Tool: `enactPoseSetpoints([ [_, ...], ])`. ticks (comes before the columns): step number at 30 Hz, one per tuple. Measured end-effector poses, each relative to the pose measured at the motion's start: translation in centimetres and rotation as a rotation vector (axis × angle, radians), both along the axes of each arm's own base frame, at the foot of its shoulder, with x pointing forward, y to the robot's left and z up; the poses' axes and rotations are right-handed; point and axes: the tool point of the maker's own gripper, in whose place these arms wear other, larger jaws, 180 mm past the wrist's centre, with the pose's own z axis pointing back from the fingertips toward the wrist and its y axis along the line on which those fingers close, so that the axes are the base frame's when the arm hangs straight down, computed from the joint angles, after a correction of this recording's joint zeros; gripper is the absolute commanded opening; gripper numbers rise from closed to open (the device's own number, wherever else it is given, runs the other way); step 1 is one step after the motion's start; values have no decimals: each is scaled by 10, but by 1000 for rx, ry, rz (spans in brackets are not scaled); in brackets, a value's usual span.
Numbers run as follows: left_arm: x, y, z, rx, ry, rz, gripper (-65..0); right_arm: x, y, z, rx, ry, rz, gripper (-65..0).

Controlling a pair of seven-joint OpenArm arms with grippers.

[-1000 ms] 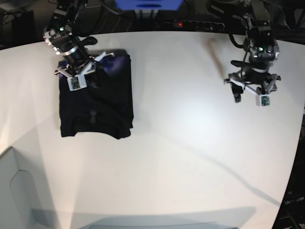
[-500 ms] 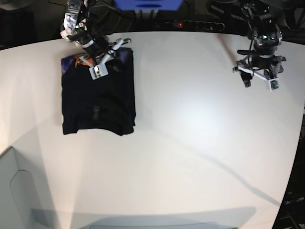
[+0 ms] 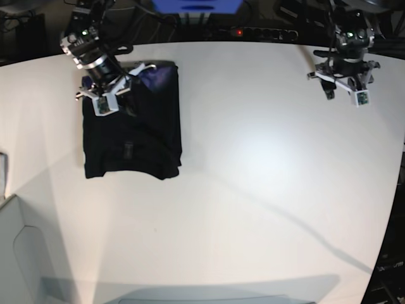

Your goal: Fold the T-shirt properly

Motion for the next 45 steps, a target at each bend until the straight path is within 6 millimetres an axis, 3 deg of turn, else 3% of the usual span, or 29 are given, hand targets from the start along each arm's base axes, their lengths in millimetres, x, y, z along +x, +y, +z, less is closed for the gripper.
enactPoseSetpoints([
  [4, -27, 14, -4, 2, 41, 57, -537, -11, -41, -7, -54, 34, -107, -650],
  [7, -49, 22, -3, -75, 31, 140, -641, -32, -68, -15, -98, 86, -173, -650],
  [12, -85, 34, 0, -129, 57, 215, -649, -67, -93, -25, -142, 162, -231, -650],
  [17, -143, 26, -11, -148, 213, 221, -649, -133, -109, -42, -196, 338, -244, -650],
  [20, -171, 19, -16, -158, 297, 215, -649, -152, -120, -42, -226, 377, -242, -650],
  [24, -195, 12, -23, -187, 343, 246, -649, -169, -120, -41, -206, 410, -230, -650],
  [28, -230, 6, -56, -199, 483, 251, -649, -194, -120, -64, -173, 499, -231, -650],
  [30, -230, 6, -75, -149, 493, 186, -649, -208, -116, -79, -134, 546, -246, -650],
  [34, -241, -15, -130, -117, 527, 28, -649, -243, -115, -121, -80, 688, -247, -650],
  [40, -252, -27, -211, -141, 585, -4, -649, -253, -102, -185, 42, 744, -303, -650],
  [45, -254, -41, -256, -149, 620, -109, -649, -280, -67, -228, 119, 802, -291, -650],
])
